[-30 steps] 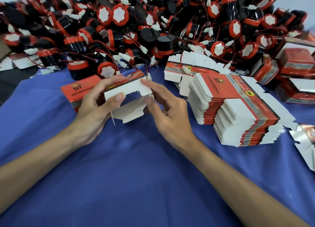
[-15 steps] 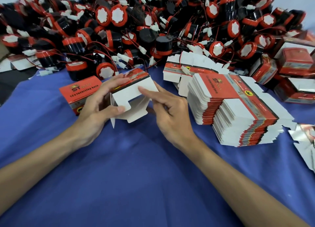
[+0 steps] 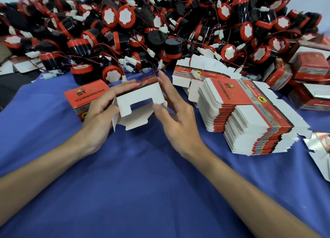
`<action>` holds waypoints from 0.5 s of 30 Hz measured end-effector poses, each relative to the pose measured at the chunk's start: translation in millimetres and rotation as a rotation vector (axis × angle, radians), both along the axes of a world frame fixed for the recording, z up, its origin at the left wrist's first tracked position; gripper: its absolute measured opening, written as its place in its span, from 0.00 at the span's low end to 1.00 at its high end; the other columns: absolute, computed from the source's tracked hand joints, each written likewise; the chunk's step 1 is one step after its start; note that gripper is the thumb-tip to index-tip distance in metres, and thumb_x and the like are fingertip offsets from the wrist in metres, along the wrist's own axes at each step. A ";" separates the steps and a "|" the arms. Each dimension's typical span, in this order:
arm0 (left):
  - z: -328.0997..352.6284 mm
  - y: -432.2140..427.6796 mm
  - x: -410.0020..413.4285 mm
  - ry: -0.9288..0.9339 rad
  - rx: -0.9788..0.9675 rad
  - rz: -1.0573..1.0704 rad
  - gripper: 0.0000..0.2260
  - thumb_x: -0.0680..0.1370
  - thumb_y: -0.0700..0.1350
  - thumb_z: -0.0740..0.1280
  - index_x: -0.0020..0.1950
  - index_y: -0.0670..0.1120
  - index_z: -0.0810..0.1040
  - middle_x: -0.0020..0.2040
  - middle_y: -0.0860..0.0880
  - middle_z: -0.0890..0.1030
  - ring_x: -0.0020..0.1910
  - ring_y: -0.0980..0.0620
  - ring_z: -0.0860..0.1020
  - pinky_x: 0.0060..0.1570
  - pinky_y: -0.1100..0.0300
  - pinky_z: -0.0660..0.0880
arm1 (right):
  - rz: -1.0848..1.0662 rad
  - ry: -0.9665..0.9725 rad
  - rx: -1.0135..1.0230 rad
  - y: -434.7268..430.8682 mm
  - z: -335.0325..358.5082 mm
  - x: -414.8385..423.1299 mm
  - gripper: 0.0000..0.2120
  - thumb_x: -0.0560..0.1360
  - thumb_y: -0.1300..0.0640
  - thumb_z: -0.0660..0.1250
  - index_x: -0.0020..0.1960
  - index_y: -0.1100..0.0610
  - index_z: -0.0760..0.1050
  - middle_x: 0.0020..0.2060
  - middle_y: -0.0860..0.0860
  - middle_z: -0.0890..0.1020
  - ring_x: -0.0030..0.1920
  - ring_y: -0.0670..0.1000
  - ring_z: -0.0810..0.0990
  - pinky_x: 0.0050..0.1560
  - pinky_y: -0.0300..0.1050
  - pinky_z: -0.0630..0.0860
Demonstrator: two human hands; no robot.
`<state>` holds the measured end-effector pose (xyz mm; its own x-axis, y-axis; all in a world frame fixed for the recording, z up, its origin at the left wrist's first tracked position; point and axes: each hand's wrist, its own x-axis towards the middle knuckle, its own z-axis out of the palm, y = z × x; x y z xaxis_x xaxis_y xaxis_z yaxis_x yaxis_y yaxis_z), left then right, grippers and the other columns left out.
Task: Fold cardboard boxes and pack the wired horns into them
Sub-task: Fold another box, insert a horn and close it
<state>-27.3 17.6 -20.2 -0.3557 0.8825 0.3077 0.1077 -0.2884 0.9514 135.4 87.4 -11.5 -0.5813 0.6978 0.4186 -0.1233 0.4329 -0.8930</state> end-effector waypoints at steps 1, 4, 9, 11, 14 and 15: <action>0.9 -0.1 0.0 -0.010 -0.001 -0.003 0.25 0.70 0.34 0.57 0.55 0.58 0.82 0.65 0.56 0.77 0.69 0.57 0.71 0.64 0.57 0.72 | 0.024 -0.013 -0.042 1.1 0.2 0.1 0.28 0.76 0.62 0.60 0.74 0.48 0.62 0.67 0.42 0.74 0.71 0.52 0.66 0.64 0.46 0.72; 4.6 -0.9 2.6 -0.011 -0.013 -0.053 0.28 0.66 0.33 0.56 0.51 0.60 0.84 0.64 0.56 0.78 0.69 0.56 0.71 0.65 0.57 0.72 | 0.079 -0.030 -0.160 4.0 0.9 -1.2 0.29 0.72 0.58 0.60 0.72 0.43 0.64 0.74 0.48 0.66 0.76 0.46 0.57 0.73 0.57 0.60; 8.4 -4.7 4.8 -0.099 0.032 -0.153 0.29 0.60 0.33 0.53 0.51 0.51 0.84 0.65 0.50 0.78 0.70 0.50 0.71 0.66 0.55 0.72 | 0.177 0.026 -0.281 3.7 -1.3 -0.4 0.34 0.74 0.56 0.62 0.75 0.42 0.53 0.73 0.40 0.64 0.74 0.41 0.59 0.75 0.49 0.59; 7.8 -5.1 0.6 -0.115 0.034 -0.221 0.29 0.61 0.34 0.52 0.52 0.49 0.84 0.65 0.48 0.78 0.69 0.48 0.72 0.66 0.54 0.72 | 0.179 0.015 -0.324 5.1 -3.3 -0.3 0.35 0.72 0.55 0.64 0.75 0.41 0.54 0.74 0.42 0.64 0.74 0.42 0.60 0.75 0.48 0.60; 7.5 -7.0 -2.8 -0.136 0.036 -0.318 0.18 0.69 0.47 0.66 0.58 0.43 0.80 0.69 0.44 0.74 0.70 0.45 0.71 0.66 0.52 0.72 | 0.183 -0.009 -0.322 7.9 -3.1 -1.3 0.33 0.70 0.54 0.67 0.71 0.35 0.60 0.75 0.49 0.62 0.76 0.49 0.57 0.74 0.56 0.59; 7.4 -6.9 -3.1 -0.137 0.025 -0.333 0.22 0.69 0.54 0.69 0.58 0.43 0.80 0.70 0.43 0.74 0.70 0.45 0.71 0.64 0.53 0.73 | 0.181 -0.015 -0.319 8.7 -2.4 -1.3 0.33 0.70 0.54 0.67 0.71 0.36 0.62 0.75 0.50 0.62 0.76 0.50 0.56 0.74 0.57 0.59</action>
<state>-30.4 10.7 -12.9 -0.0895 0.9499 0.2996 -0.1241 -0.3091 0.9429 134.1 96.1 -13.9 -0.7114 0.6775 0.1869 -0.1583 0.1045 -0.9818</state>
